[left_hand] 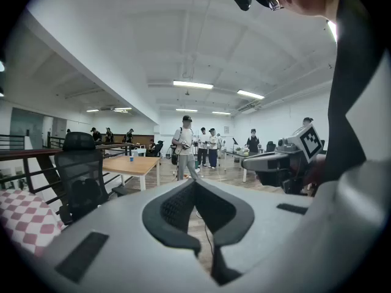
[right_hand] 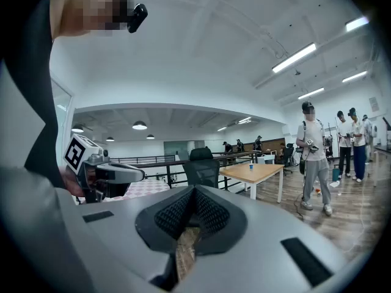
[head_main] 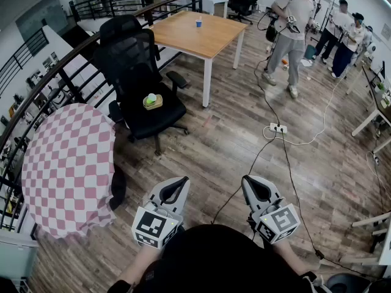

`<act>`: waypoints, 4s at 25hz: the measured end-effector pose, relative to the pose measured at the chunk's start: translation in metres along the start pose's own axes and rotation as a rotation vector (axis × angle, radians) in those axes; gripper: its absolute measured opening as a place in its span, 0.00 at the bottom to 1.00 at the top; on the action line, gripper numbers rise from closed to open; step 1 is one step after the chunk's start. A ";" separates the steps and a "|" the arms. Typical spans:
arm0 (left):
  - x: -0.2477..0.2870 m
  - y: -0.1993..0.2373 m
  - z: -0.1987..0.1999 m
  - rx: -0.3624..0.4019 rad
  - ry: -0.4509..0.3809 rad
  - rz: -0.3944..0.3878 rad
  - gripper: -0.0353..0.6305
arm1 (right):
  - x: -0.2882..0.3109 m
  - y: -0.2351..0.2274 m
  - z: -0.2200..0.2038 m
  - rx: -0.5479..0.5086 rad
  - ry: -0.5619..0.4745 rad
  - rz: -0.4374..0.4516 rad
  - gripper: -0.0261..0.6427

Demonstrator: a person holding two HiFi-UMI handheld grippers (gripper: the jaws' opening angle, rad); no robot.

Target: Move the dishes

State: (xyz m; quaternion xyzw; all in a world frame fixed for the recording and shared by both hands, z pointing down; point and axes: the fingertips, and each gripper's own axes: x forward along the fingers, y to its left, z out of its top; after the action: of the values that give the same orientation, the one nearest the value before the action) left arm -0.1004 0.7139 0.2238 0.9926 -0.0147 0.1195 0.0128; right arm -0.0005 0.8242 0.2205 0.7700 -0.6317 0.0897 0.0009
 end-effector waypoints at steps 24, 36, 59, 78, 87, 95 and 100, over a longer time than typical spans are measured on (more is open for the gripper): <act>-0.139 0.152 -0.036 -0.054 -0.017 0.141 0.05 | 0.140 0.179 -0.002 0.023 0.046 0.246 0.07; -0.076 0.249 -0.051 -0.135 0.018 0.240 0.05 | 0.261 0.134 -0.017 0.082 0.148 0.354 0.07; 0.104 0.424 -0.025 -0.259 0.062 0.414 0.05 | 0.467 -0.013 0.000 0.009 0.278 0.591 0.07; 0.152 0.651 -0.037 -0.264 -0.037 0.391 0.05 | 0.739 0.024 0.015 -0.030 0.370 0.608 0.07; 0.197 0.707 -0.075 -0.372 0.060 0.461 0.05 | 0.817 -0.008 -0.034 -0.020 0.446 0.629 0.07; 0.265 0.726 -0.149 -0.499 0.172 0.430 0.05 | 0.858 -0.046 -0.136 -0.042 0.546 0.685 0.07; 0.311 0.748 -0.211 -0.523 0.182 0.446 0.05 | 0.907 -0.085 -0.228 -0.111 0.598 0.678 0.08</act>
State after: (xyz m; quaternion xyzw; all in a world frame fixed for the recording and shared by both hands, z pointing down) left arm 0.1276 -0.0353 0.5192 0.9134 -0.2599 0.1994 0.2416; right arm 0.2191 -0.0150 0.5803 0.4586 -0.8240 0.2695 0.1950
